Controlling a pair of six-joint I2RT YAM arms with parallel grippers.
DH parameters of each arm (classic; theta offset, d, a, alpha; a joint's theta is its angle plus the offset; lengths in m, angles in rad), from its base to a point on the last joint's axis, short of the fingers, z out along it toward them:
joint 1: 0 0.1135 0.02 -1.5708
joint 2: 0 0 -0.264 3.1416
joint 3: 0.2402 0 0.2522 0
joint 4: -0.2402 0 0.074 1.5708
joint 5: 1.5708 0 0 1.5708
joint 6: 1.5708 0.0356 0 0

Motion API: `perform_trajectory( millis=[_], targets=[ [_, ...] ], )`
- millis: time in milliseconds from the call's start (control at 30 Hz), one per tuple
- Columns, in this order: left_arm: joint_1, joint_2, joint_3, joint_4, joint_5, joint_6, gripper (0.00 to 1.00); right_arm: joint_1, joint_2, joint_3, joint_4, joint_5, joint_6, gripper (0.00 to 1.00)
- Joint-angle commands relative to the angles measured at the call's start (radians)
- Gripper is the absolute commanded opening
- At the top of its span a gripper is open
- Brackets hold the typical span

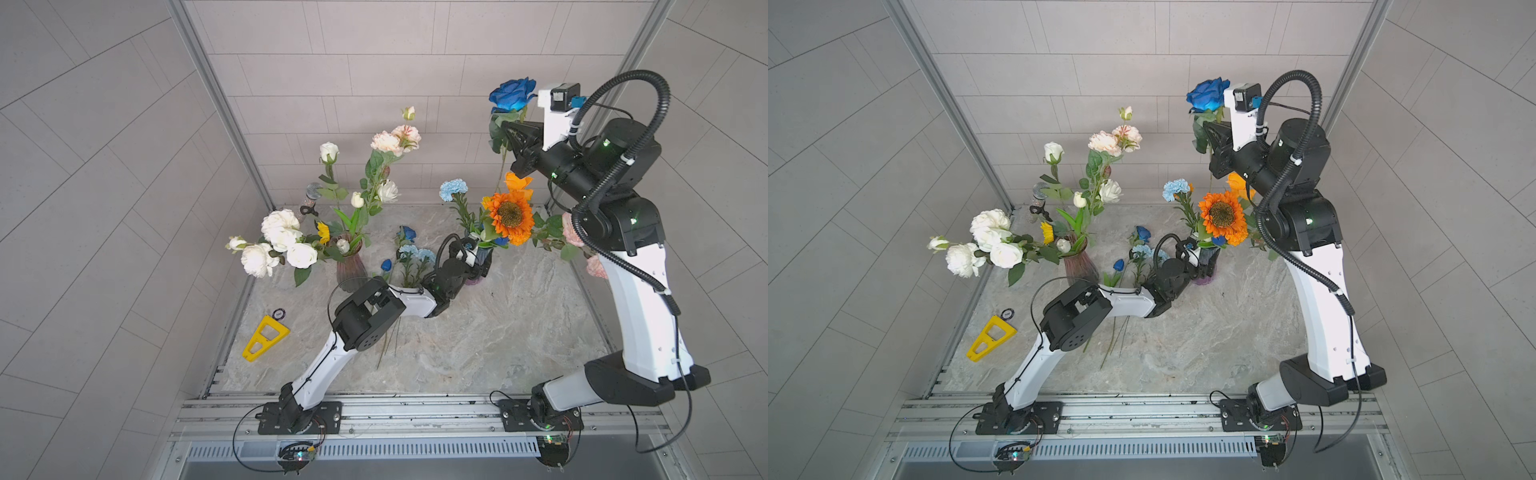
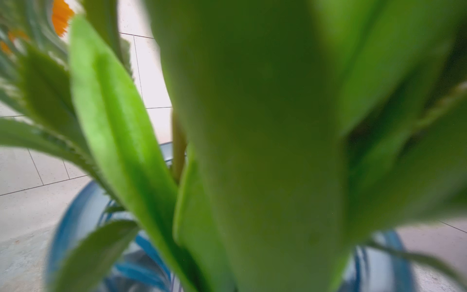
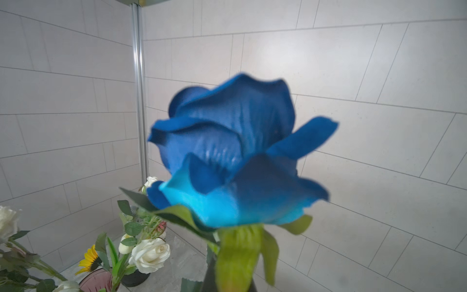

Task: Pick out blue flowers from the vase
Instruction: Pick up the flower from the vase.

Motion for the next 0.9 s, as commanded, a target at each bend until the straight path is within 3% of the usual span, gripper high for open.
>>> perform_trajectory(
  millis=[0,200,533,867],
  targets=[
    [-0.007,-0.027,-0.006,0.022,-0.003,-0.008,0.93,0.015,-0.059,-0.011,0.136,0.011,-0.005,0.04],
    [-0.006,-0.023,-0.004,0.028,-0.016,-0.004,1.0,0.038,-0.125,-0.071,0.196,0.021,-0.029,0.02],
    [-0.006,-0.048,-0.021,0.033,-0.024,0.014,1.0,0.069,-0.161,-0.06,0.223,0.018,-0.048,0.01],
    [-0.007,-0.153,-0.164,0.108,-0.052,0.047,1.0,0.089,-0.164,0.013,0.161,0.001,-0.013,0.0]
  ],
)
